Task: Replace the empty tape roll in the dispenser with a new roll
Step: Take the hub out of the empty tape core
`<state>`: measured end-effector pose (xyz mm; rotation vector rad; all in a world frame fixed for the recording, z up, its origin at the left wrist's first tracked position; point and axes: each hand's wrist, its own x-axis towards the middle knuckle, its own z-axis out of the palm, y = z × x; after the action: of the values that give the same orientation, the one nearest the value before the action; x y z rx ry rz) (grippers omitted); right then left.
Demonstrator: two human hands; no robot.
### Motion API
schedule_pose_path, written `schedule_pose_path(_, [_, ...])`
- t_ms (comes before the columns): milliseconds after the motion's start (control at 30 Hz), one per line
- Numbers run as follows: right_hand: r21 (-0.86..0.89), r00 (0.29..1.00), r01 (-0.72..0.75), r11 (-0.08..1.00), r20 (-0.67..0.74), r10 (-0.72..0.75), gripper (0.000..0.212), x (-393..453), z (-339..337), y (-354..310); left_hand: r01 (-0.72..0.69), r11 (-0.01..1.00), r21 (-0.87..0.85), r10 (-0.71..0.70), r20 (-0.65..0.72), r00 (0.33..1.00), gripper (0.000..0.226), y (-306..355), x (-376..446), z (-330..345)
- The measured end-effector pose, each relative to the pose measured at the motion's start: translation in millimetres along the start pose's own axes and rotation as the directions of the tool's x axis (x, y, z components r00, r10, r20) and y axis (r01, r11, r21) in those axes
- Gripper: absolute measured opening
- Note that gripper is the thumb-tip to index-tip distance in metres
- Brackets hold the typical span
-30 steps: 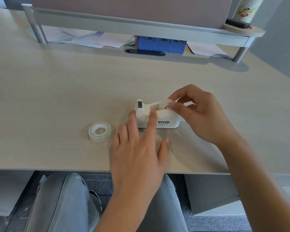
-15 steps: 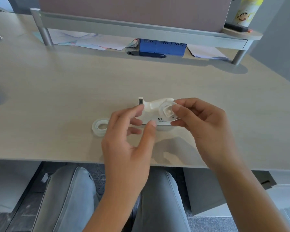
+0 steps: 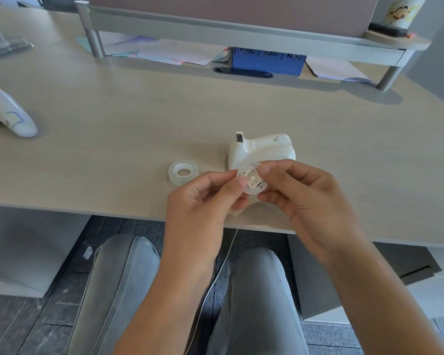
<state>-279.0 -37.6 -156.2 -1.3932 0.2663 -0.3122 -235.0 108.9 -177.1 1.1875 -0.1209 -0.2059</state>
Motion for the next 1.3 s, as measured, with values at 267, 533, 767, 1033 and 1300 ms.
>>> schedule_pose_path(267, [0.180, 0.993, -0.115, 0.977, 0.047, 0.108, 0.040, 2.3, 5.6, -3.6, 0.043, 0.982, -0.182, -0.034, 0.054, 0.998, 0.024, 2.0, 2.4, 0.5])
schedule_pose_path(533, [0.249, 0.989, -0.147, 0.957, 0.060, 0.137, 0.030, 1.8, 8.8, -1.7, 0.088, 0.951, -0.297, -0.063, 0.093, 0.994, 0.018, -2.1, 1.7, 3.2])
schedule_pose_path(767, [0.277, 0.987, -0.159, 0.948, 0.034, 0.156, 0.028, -0.5, 12.9, 1.2, 0.074, 0.939, -0.336, -0.058, 0.057, 0.997, 0.023, -6.1, 0.4, 10.1])
schedule_pose_path(1033, [0.297, 0.991, -0.119, 0.947, -0.025, 0.132, 0.024, -1.8, 16.7, 3.9, 0.056, 0.939, -0.340, -0.062, -0.009, 0.998, 0.013, -8.8, -0.7, 17.6])
schedule_pose_path(1300, [0.274, 0.988, -0.113, 0.955, -0.068, 0.137, 0.028, -0.9, 16.3, 7.4, 0.054, 0.933, -0.357, -0.076, -0.047, 0.996, 0.007, -10.9, -1.2, 23.0])
